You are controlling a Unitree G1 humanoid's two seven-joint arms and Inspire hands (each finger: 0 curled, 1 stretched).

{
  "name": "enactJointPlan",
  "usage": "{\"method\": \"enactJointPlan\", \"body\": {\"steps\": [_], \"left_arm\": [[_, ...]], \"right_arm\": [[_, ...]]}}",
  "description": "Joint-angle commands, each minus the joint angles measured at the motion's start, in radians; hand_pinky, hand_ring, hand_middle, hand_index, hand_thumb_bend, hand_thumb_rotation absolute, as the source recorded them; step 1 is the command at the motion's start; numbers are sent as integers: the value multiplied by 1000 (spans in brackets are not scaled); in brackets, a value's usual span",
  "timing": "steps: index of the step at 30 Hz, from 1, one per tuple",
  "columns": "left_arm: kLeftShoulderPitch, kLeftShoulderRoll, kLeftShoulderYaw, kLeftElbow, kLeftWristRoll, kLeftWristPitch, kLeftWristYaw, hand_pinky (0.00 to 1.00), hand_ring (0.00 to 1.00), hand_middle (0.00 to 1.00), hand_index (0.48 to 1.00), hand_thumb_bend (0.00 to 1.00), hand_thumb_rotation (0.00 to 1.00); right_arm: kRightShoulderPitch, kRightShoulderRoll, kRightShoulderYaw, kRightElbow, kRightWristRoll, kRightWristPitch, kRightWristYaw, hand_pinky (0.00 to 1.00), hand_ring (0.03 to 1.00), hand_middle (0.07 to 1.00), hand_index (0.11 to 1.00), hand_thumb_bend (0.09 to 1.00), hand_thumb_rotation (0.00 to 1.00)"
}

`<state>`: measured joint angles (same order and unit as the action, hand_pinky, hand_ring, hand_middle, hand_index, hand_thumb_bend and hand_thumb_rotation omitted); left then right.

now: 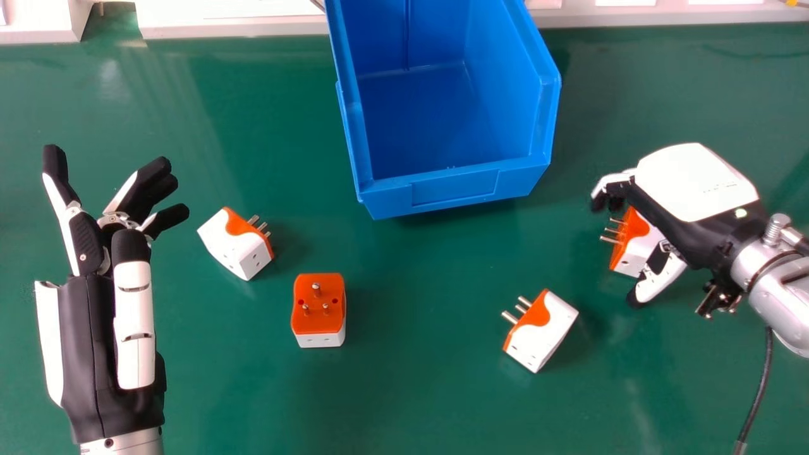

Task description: Pick all objects and put in blue box

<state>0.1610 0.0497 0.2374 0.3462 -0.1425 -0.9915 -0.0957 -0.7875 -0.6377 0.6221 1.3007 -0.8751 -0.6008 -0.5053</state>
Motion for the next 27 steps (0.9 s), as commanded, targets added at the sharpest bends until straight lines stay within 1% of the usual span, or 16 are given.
{"method": "enactJointPlan", "body": {"steps": [1, 2, 6, 9, 11, 12, 14, 16, 18, 21, 23, 26, 27], "left_arm": [[2, 7, -2, -11, -12, -10, -6, 745, 814, 829, 791, 452, 911], [0, 7, -1, -7, -14, -12, -7, 745, 814, 829, 791, 452, 911], [0, 6, 1, -6, -17, -11, -11, 744, 814, 828, 791, 450, 912], [2, 5, 1, -13, -14, -8, -10, 744, 814, 827, 791, 449, 912], [0, 4, 1, -10, -15, -10, -10, 744, 814, 827, 791, 449, 912], [2, 4, 1, -13, -13, -9, -9, 744, 814, 827, 791, 449, 912], [1, 4, 2, -13, -11, -10, -8, 744, 814, 827, 790, 449, 912], [-1, 4, 3, -11, -10, -12, -8, 744, 814, 826, 789, 450, 912], [-1, 3, 3, -12, -8, -12, -7, 744, 813, 826, 789, 450, 912], [-1, 4, 3, -10, -7, -15, -7, 743, 813, 826, 788, 450, 912], [2, 4, 3, -13, -6, -13, -6, 744, 813, 826, 788, 450, 912], [5, 3, 3, -17, -4, -11, -4, 745, 813, 826, 788, 450, 912], [6, 2, 1, -20, -4, -10, -5, 745, 813, 826, 788, 450, 912]], "right_arm": [[-16, -23, -14, 6, 13, 10, -14, 424, 458, 482, 493, 528, 0], [-16, -24, -16, 5, 15, 10, -9, 424, 458, 483, 492, 527, 0], [-19, -26, -5, 1, 0, 25, -24, 433, 464, 492, 481, 526, 0], [-20, -30, -6, -1, 3, 19, -19, 433, 460, 494, 478, 526, 0], [-21, -31, -10, -2, 8, 17, -13, 406, 424, 478, 493, 526, 0], [-21, -31, -11, -2, 10, 15, -13, 397, 412, 473, 499, 525, 0], [-20, -29, -10, -1, 7, 16, -24, 389, 408, 469, 502, 526, 0], [-20, -28, -10, 0, 7, 16, -28, 321, 341, 473, 490, 528, 0], [-19, -30, -13, 0, 11, 5, -21, 294, 315, 475, 485, 529, 0], [-20, -33, -18, 0, 18, -5, -6, 354, 385, 462, 502, 526, 0], [-20, -37, -27, -2, 29, -20, 8, 401, 433, 480, 489, 527, 0], [-19, -42, -40, -6, 39, -38, 18, 397, 424, 475, 495, 527, 0], [-20, -46, -51, -10, 48, -49, 30, 379, 401, 457, 503, 525, 0]]}}
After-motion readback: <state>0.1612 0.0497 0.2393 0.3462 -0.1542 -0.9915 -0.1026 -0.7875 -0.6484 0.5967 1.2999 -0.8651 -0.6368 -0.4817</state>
